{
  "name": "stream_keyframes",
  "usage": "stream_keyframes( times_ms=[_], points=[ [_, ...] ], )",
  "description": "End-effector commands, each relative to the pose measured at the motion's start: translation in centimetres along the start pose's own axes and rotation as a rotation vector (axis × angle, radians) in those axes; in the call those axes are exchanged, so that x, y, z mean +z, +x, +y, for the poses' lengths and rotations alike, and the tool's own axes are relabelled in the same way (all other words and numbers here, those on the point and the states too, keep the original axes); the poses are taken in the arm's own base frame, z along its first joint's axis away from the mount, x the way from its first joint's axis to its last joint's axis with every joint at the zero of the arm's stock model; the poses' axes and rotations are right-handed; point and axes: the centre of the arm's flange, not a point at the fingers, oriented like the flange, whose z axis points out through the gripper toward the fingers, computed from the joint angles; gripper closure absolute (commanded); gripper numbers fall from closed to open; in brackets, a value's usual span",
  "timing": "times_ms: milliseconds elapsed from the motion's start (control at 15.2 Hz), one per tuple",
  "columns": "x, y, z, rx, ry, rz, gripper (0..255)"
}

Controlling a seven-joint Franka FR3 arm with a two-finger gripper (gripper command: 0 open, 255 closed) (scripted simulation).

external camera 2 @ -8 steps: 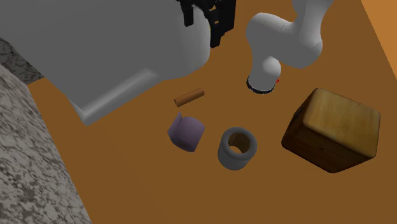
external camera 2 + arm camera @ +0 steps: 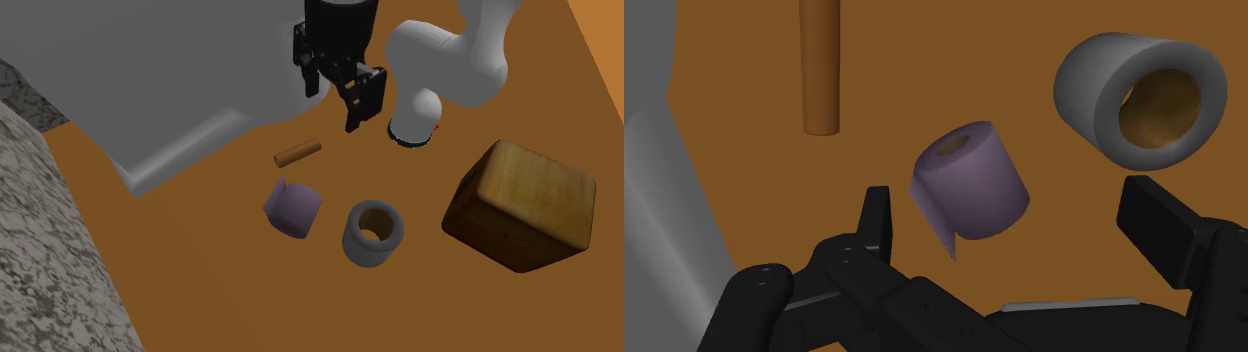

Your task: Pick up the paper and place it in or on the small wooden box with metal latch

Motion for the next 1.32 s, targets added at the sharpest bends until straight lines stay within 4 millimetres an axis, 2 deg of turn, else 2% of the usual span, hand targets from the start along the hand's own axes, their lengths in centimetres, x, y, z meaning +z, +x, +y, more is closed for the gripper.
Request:
stream_keyframes(
  times_ms=[0,726,1254],
  points=[
    [1.8,0.1,-1.5,-0.007,0.005,0.007,0],
    [13.1,0.9,-10.2,-0.05,0.032,0.037,0],
    [17.3,1.1,-10.7,-0.052,0.034,0.038,0]
  ],
)
